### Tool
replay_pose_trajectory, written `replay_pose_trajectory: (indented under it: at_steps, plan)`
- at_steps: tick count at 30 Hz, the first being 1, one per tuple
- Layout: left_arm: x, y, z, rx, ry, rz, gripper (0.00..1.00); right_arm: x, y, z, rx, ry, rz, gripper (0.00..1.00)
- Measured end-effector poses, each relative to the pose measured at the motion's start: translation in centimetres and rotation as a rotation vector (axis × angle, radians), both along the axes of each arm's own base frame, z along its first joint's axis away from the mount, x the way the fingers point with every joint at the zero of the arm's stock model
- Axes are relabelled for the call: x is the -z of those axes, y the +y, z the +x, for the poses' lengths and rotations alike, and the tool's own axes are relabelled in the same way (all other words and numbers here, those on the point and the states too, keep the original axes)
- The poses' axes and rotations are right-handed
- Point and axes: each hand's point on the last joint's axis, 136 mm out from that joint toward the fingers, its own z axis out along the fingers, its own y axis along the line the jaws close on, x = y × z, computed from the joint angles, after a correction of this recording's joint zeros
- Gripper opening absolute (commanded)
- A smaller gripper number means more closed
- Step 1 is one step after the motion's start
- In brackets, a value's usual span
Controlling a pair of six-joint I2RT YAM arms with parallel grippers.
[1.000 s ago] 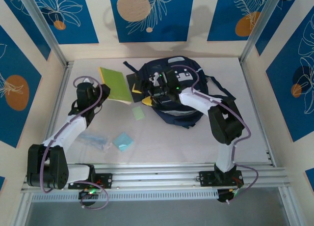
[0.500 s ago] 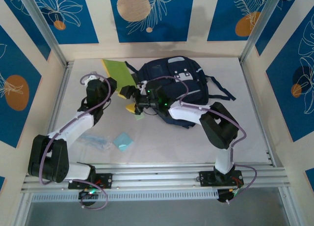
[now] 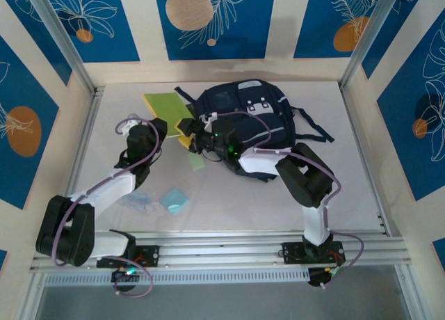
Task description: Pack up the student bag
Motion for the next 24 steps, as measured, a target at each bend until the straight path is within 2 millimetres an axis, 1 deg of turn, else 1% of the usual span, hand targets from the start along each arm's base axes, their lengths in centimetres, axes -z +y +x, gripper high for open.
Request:
replay_pose_trajectory:
  at_steps: [3,6,7,8,9,10,11,12,13,15,17,18,21,24]
  plan:
    - [-0.9,0.2,-0.4,-0.011,-0.031,-0.026,0.00,0.1,-0.4,0.6,0.003,-0.001,0.013,0.22]
    - [-0.7,0.3,-0.9,-0.018,-0.028,-0.032,0.00,0.4,-0.5,0.8,-0.004,-0.002,0.010,0.03]
    - [-0.4,0.4,-1.0,-0.022,-0.022,-0.031,0.06,0.2,-0.6,0.7,-0.008,-0.010,0.013,0.00]
    - [-0.2,0.5,-1.0,-0.023,-0.015,-0.030,0.14,0.2,-0.7,0.7,-0.010,-0.015,0.013,0.00]
    - [0.0,0.4,-1.1,-0.019,-0.012,-0.026,0.26,0.4,-0.7,0.7,-0.012,-0.015,0.008,0.00]
    - [0.1,0.1,-1.2,-0.003,-0.007,-0.027,0.34,0.6,-0.9,0.8,-0.007,-0.016,0.001,0.00]
    - [0.2,-0.5,-1.5,0.025,0.000,-0.021,0.37,0.8,-1.4,1.2,0.009,-0.017,-0.008,0.00]
    - [0.3,-1.1,-1.8,0.053,0.005,-0.019,0.38,1.1,-2.1,1.7,0.025,-0.016,-0.017,0.00]
    - [0.4,-1.7,-2.0,0.076,0.011,-0.017,0.42,1.4,-2.8,2.1,0.040,-0.012,-0.027,0.00]
    - [0.7,-2.7,-2.5,0.129,0.023,0.006,0.60,1.9,-4.9,3.1,0.080,-0.014,-0.056,0.00]
    - [1.2,-3.3,-2.8,0.165,0.039,0.026,0.70,2.2,-6.6,3.7,0.108,-0.017,-0.083,0.00]
    - [1.6,-3.6,-3.0,0.186,0.051,0.044,0.72,2.1,-7.7,4.1,0.125,-0.024,-0.098,0.00]
    - [2.4,-4.4,-3.6,0.246,0.085,0.096,0.72,1.1,-10.2,4.6,0.152,-0.052,-0.131,0.00]
    - [2.1,-5.9,-3.7,0.331,0.086,0.181,0.69,-0.5,-13.0,4.7,0.157,-0.090,-0.162,0.00]
